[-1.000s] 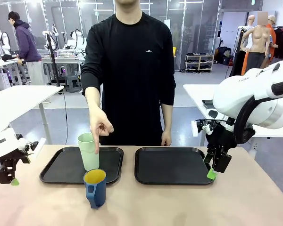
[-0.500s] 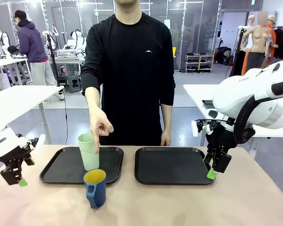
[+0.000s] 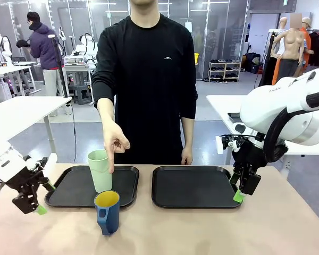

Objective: Sort and store the cups by type.
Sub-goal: Pick up the Handle plastic cup and place it into the empty Flat Tray.

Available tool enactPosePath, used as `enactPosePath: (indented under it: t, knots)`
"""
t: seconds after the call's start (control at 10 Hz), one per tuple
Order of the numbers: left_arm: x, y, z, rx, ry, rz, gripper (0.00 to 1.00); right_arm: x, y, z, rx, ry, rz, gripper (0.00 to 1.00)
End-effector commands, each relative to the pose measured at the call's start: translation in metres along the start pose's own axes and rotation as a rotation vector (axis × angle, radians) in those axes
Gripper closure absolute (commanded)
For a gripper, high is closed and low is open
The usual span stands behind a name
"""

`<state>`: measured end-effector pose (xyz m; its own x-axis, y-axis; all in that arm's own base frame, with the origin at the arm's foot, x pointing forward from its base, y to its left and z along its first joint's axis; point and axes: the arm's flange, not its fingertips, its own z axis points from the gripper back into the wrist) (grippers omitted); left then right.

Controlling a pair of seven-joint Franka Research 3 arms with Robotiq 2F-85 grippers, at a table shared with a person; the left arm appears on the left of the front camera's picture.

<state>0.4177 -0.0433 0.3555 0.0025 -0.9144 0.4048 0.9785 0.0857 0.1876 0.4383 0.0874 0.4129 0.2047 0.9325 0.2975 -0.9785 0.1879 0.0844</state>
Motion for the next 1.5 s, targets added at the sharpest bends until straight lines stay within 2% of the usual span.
enactPosePath:
  t: [0.0, 0.2, 0.3, 0.5, 0.9, 1.2, 1.4]
  knots:
    - [-0.015, -0.028, -0.024, -0.021, -0.141, -0.034, 0.0, -0.002, 0.002, 0.0, -0.012, -0.005, -0.003, 0.0]
    - [-0.024, -0.033, -0.032, -0.033, -0.278, -0.027, 0.0, -0.002, 0.002, 0.0, -0.012, -0.005, -0.003, 0.0]
    - [-0.03, -0.035, -0.037, -0.032, -0.315, -0.037, 0.0, -0.002, 0.002, 0.0, -0.012, -0.005, -0.003, 0.0]
    - [-0.042, -0.036, -0.05, -0.027, -0.474, -0.042, 0.0, -0.002, 0.002, 0.0, -0.012, -0.005, -0.003, 0.0]
    - [-0.045, -0.038, -0.082, -0.032, -0.669, -0.033, 0.0, -0.002, 0.002, 0.0, -0.012, -0.005, -0.003, 0.0]
    - [-0.048, -0.037, -0.09, -0.033, -0.837, -0.03, 0.0, -0.002, 0.002, 0.0, -0.012, -0.005, -0.003, 0.0]
    - [-0.05, -0.035, -0.097, -0.035, -0.89, 0.005, 0.0, -0.002, 0.002, 0.0, -0.012, -0.005, -0.003, 0.0]
